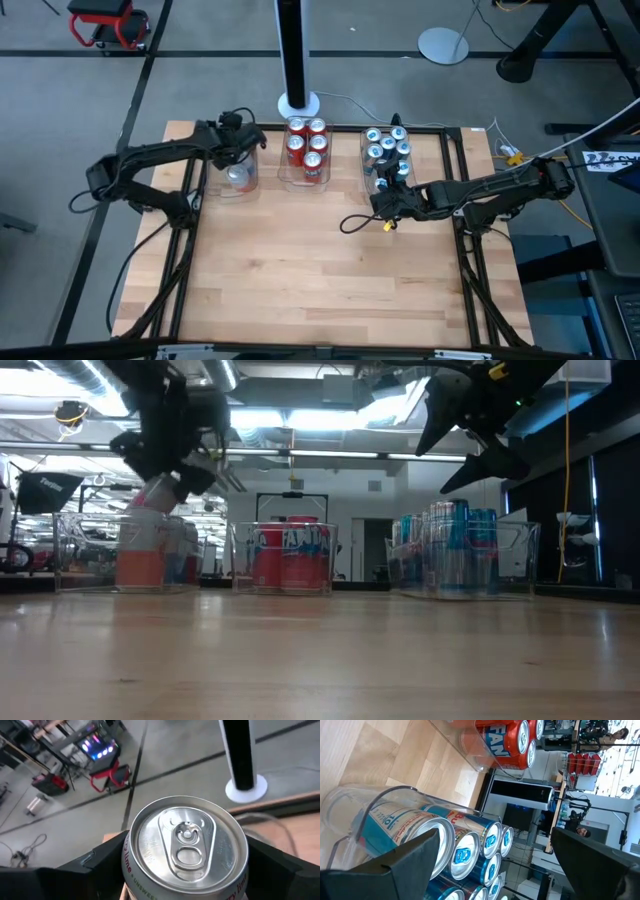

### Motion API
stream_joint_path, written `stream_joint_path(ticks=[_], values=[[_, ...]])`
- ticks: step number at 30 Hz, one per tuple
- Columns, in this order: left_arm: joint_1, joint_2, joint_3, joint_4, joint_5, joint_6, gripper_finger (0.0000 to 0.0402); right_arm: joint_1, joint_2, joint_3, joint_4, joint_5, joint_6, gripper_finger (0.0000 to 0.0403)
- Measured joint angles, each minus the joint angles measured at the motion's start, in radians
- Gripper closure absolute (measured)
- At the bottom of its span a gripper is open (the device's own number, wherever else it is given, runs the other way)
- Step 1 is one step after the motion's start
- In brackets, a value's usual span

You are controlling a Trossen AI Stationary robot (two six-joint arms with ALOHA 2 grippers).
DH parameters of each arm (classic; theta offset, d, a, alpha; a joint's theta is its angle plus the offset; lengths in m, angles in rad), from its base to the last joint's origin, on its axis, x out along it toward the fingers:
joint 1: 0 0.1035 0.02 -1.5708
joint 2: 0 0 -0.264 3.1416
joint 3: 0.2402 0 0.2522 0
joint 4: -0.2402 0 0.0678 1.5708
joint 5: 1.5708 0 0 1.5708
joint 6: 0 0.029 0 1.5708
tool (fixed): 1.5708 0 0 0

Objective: Sort soda cans
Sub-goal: Put the pink-white soda can into the top left transparent bin

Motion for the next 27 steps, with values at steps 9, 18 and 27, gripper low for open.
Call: stream_joint_path(ticks=[9,18,27], values=[[0.092,-0.002,-0.144,0.158,0.066,0.042,0.0105,0.0,0.0,0.0,0.0,0.001,0.0,0.0023],[0.115,-0.006,-0.196,0.257,0.079,0.056,0.0104,0.0,0.0,0.0,0.0,0.002,0.0,0.0023],[0.115,-0.004,-0.197,0.253,0.08,0.048,0.0072,0.0,0.0,0.0,0.0,0.002,0.0,0.0023]])
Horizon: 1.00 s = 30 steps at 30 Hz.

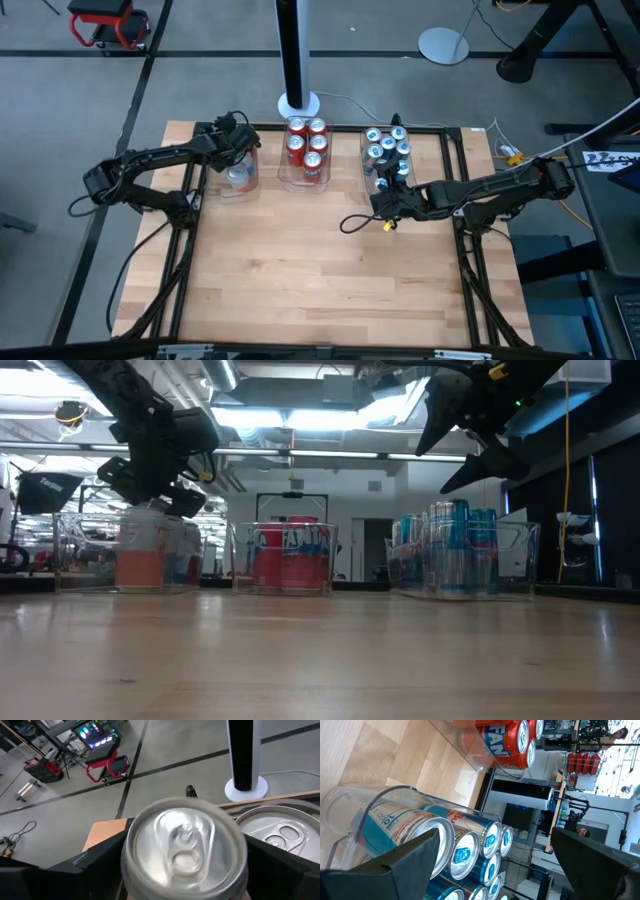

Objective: Sort soda cans
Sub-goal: Put the pink-white soda can into the top left transparent bin, then return to Home Position

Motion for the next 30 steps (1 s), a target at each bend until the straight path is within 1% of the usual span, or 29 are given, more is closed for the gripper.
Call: stream_joint_path(ticks=[12,19,23,27,30], values=[[0.0,0.003,-0.003,-0.001,-0.016,-0.028,0.0075,0.0,0.0,0.0,0.0,0.0,0.0,0.0023],[0.0,-0.005,-0.003,0.013,-0.017,0.021,0.0075,0.0,0.0,0.0,0.0,0.0,0.0,0.0023],[-0.014,-0.053,0.007,0.0,0.006,0.055,0.0074,0.0,0.0,0.0,0.0,0.0,0.0,0.0023],[-0.049,-0.14,0.043,0.009,0.001,0.127,0.0074,0.0,0.0,0.0,0.0,0.0,0.0,0.0023],[-0.095,-0.211,0.067,0.013,0.001,0.147,0.0074,0.0,0.0,0.0,0.0,0.001,0.0,0.0023]])
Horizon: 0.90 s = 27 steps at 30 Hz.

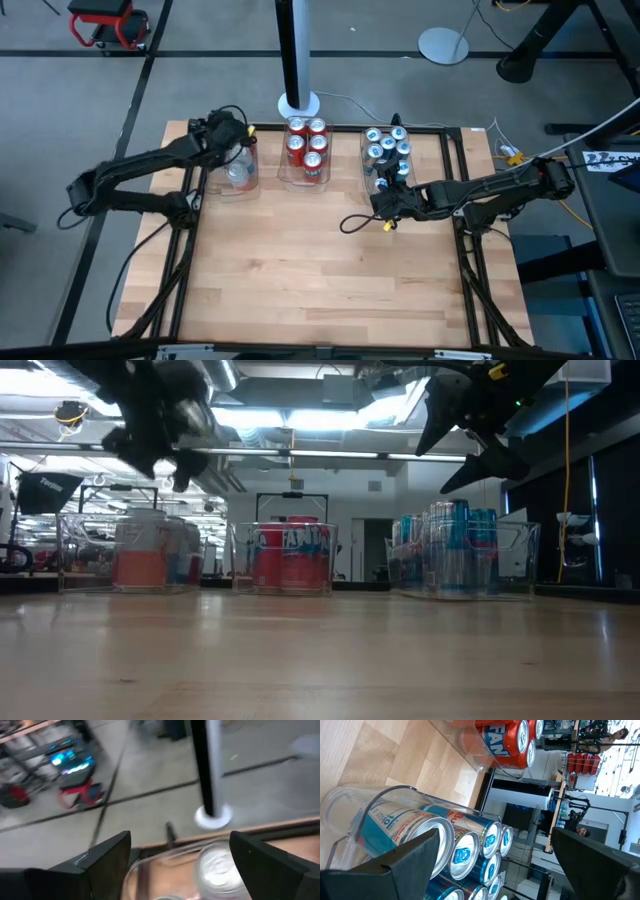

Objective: Sort soda cans
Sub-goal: Return to Home Position

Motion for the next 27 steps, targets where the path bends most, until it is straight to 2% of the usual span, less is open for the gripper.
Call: stream_joint_path(ticks=[4,9,12,16,18,20,27], values=[[-0.088,-0.086,0.023,0.035,0.05,0.051,0.0074,0.0,0.0,0.0,0.0,0.0,0.0,0.0023],[-0.239,-0.155,0.024,0.116,0.203,0.188,0.0074,0.0,0.0,0.0,0.0,0.0,0.0,0.0023],[-0.332,-0.173,0.024,0.167,0.329,0.273,0.0074,0.0,0.0,0.0,0.0,0.0,0.0,0.0023],[-0.453,-0.178,0.024,0.201,0.564,0.416,0.0074,0.0,0.0,0.0,0.0,-0.001,0.0,0.0023],[-0.502,-0.178,0.024,0.198,0.639,0.409,0.0074,0.0,0.0,0.0,0.0,-0.001,0.0,0.0023],[-0.545,-0.178,0.024,0.206,0.672,0.378,0.0074,0.0,0.0,0.0,0.0,-0.002,0.0,0.0023],[-0.645,-0.178,0.024,0.24,0.689,0.244,0.0074,0.0,0.0,0.0,0.019,-0.041,-0.008,0.0023]])
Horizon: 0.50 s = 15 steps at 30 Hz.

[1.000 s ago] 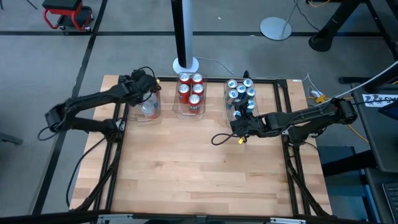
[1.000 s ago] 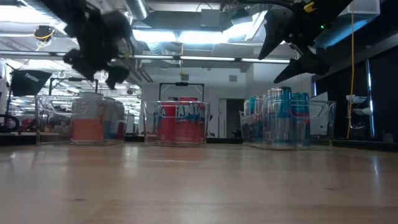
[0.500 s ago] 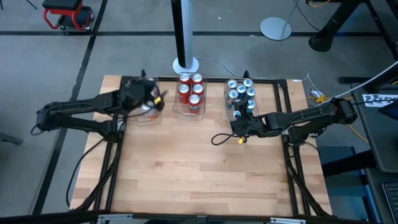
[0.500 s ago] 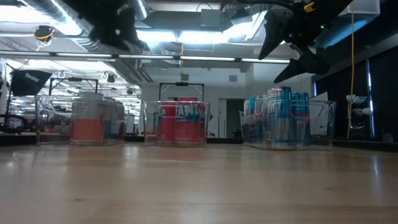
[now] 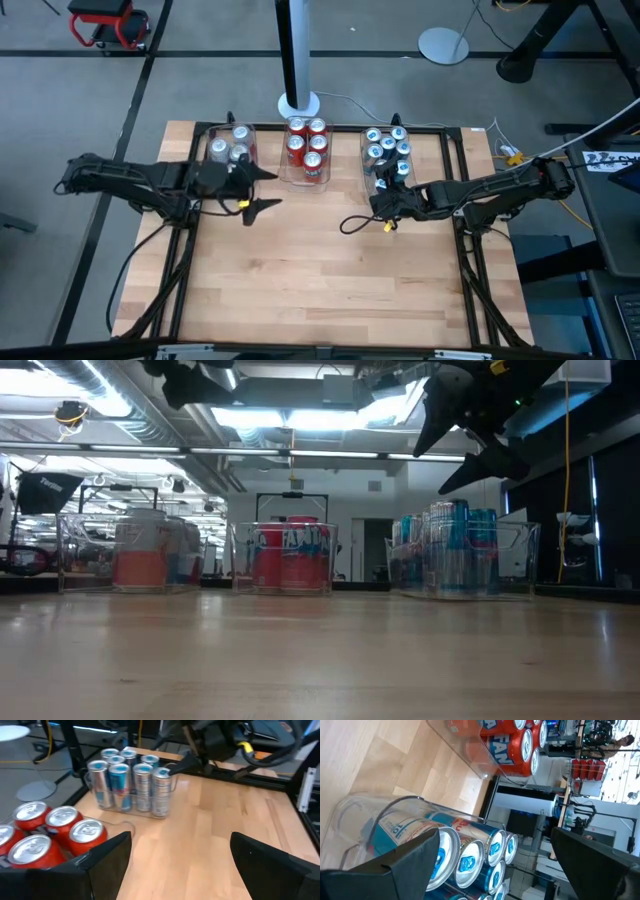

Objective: Sort soda cans
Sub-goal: Return to Home Position

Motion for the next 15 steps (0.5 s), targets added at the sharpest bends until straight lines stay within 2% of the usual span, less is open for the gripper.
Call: stream_joint_path(ticks=[5,8,11,15], values=[[-0.029,0.006,0.0,-0.002,-0.001,0.019,0.0074,0.0,0.0,0.0,0.038,0.014,-0.007,0.0023],[-0.041,0.013,0.0,-0.001,-0.002,0.03,0.0074,0.0,0.0,0.0,0.124,0.012,-0.077,0.0023],[-0.054,0.02,-0.009,0.01,-0.002,0.056,0.0074,0.0,0.0,0.0,0.236,-0.032,-0.17,0.0023],[-0.073,0.012,-0.082,0.095,-0.001,0.084,0.0074,0.0,0.0,0.0,0.377,-0.117,-0.319,0.0023]])
